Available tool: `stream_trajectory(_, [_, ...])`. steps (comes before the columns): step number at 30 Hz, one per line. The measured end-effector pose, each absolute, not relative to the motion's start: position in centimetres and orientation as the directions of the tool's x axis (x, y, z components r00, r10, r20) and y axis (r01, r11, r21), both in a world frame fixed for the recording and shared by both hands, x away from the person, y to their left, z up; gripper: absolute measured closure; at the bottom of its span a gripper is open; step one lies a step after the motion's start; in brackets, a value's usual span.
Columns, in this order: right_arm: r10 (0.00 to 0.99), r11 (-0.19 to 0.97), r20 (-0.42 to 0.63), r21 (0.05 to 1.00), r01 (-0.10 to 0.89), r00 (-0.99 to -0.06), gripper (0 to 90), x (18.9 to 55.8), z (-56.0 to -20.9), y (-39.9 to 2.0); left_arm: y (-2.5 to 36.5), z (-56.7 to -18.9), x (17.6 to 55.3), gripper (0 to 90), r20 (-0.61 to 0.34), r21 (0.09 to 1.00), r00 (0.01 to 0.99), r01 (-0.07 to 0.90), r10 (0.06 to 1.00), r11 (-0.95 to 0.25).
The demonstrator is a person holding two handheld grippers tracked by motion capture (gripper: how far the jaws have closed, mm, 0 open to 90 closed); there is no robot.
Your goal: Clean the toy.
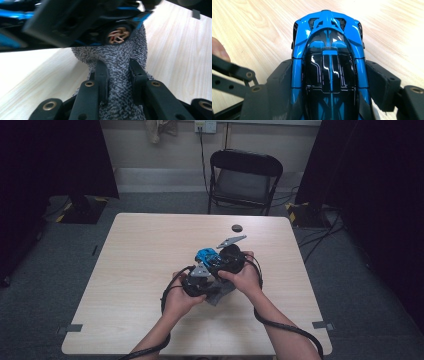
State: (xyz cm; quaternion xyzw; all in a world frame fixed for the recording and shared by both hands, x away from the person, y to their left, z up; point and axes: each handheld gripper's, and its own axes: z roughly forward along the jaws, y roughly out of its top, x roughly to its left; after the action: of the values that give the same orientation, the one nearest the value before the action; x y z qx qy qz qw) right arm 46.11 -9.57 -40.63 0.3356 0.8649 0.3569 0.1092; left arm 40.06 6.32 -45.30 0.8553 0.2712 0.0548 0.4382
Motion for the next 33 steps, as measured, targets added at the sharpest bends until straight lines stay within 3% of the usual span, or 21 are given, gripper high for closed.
stream_trajectory(18, [0.693,0.489,0.060,0.693,0.529,-0.719,28.9,47.0,-40.5,-11.2,5.2,-45.4,38.6,73.4,-0.137,0.780,0.889,0.368,0.436,-0.506])
stream_trajectory(33, [0.752,0.454,0.053,0.682,0.574,-0.657,28.9,47.7,-40.7,-16.0,11.2,-45.2,39.4,73.3,-0.086,0.753,0.838,0.409,0.539,-0.515])
